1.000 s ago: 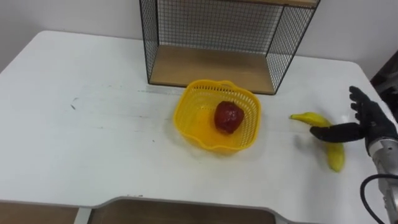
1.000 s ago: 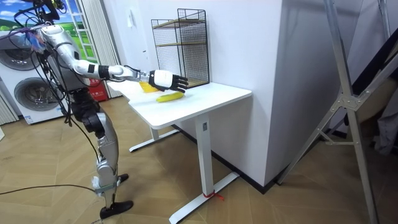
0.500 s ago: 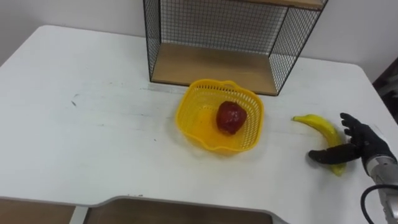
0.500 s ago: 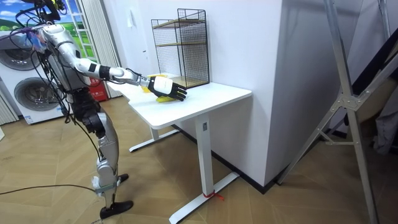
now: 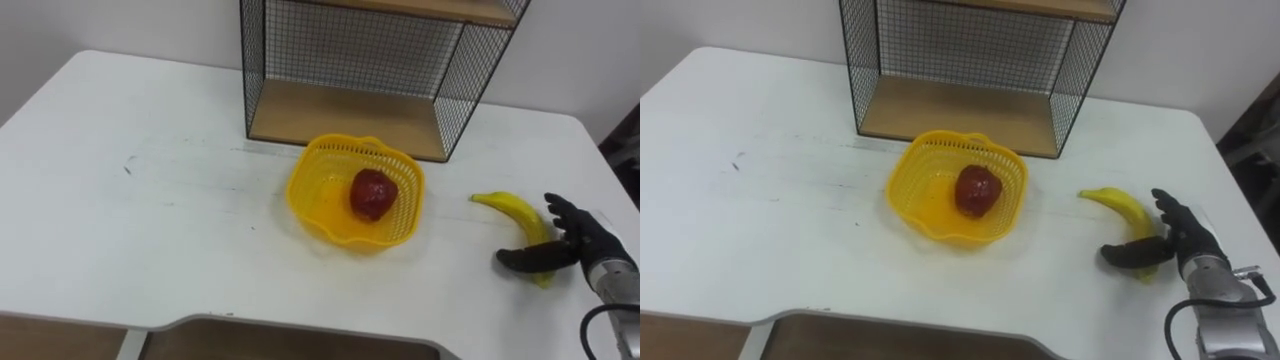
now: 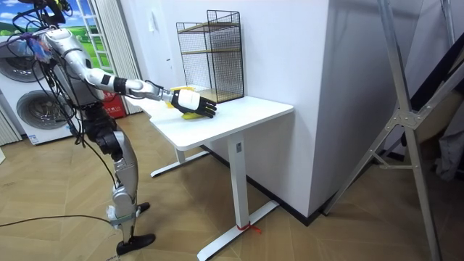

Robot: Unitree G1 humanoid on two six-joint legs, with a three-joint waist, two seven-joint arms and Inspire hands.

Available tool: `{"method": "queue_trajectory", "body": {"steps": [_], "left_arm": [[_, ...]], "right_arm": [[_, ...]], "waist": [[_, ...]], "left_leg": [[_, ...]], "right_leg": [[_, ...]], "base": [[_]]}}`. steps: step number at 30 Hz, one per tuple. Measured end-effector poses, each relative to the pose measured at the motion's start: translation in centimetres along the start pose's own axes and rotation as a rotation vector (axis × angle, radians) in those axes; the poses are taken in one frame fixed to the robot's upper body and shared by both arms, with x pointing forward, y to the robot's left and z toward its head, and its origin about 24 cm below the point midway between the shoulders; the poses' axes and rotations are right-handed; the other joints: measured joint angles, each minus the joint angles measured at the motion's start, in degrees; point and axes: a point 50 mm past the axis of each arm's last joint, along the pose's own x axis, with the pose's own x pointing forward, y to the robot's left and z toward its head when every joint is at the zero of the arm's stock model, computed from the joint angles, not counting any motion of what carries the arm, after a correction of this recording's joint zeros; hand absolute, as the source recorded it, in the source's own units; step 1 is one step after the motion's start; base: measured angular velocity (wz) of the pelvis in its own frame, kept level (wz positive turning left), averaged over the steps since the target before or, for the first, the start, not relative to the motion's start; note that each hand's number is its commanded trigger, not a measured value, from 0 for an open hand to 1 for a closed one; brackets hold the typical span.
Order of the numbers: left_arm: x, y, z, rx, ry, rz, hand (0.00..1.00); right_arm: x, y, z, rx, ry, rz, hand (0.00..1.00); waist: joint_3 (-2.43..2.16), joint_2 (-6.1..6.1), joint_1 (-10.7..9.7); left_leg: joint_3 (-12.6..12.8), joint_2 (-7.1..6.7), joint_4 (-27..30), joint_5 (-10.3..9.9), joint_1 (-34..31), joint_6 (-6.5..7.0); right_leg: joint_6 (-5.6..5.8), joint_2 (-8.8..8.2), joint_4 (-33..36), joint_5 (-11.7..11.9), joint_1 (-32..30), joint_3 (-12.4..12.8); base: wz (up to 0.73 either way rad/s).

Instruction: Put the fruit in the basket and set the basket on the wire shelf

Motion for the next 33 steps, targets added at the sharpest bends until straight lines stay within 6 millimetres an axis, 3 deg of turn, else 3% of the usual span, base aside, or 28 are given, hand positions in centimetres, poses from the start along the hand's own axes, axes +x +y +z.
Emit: {"method": "queue_trajectory", "body": {"steps": [15, 16, 17, 18, 19, 33], "left_arm": [[0.0, -0.1, -0.3, 0.001, 0.026, -0.003, 0.0], [0.0, -0.1, -0.3, 0.001, 0.027, -0.003, 0.0], [0.0, -0.1, -0.3, 0.001, 0.027, -0.003, 0.0], [0.0, -0.1, -0.3, 0.001, 0.027, -0.003, 0.0], [0.1, -0.1, -0.2, 0.001, 0.026, -0.003, 0.0], [0.2, 0.1, 0.9, 0.004, -0.002, 0.003, 0.0]], "right_arm": [[0.0, 0.4, -1.2, -0.024, 0.05, 0.014, 0.0], [0.0, 0.4, -1.2, -0.023, 0.052, 0.014, 0.27], [0.0, 0.4, -1.3, -0.025, 0.054, 0.014, 0.62], [0.0, 0.4, -1.3, -0.026, 0.056, 0.014, 0.84], [0.0, 0.4, -1.3, -0.028, 0.056, 0.013, 1.0], [0.0, -0.8, -1.6, -0.151, 0.08, -0.112, 1.0]], "waist": [[0.06, -0.54, 0.7], [0.05, -0.57, 0.7], [0.05, -0.64, 0.7], [0.06, -0.67, 0.7], [0.06, -0.67, 0.7], [0.05, -0.56, 0.7]], "left_leg": [[-0.4, 0.0, 0.4, 0.0, 0.5, -0.01], [-0.5, 0.0, 0.5, 0.0, 0.5, -0.01], [-0.6, 0.0, 0.5, 0.0, 0.4, -0.01], [-0.6, 0.0, 0.5, 0.0, 0.4, -0.01], [-0.6, 0.0, 0.5, 0.0, 0.4, -0.01], [-0.8, 0.01, 0.3, -0.1, 0.5, -0.17]], "right_leg": [[-0.03, 0.02, 0.0, 0.0, 0.9, -0.5], [-0.03, 0.02, 0.0, 0.0, 0.9, -0.6], [-0.03, 0.03, 0.0, 0.0, 0.9, -0.7], [-0.03, 0.04, 0.0, 0.0, 0.9, -0.8], [-0.03, 0.04, 0.0, 0.0, 0.9, -0.8], [-0.04, 0.12, -0.1, 0.0, 1.0, -1.0]], "base": [[0.01], [0.05], [0.04], [0.03], [0.0], [0.0]]}}
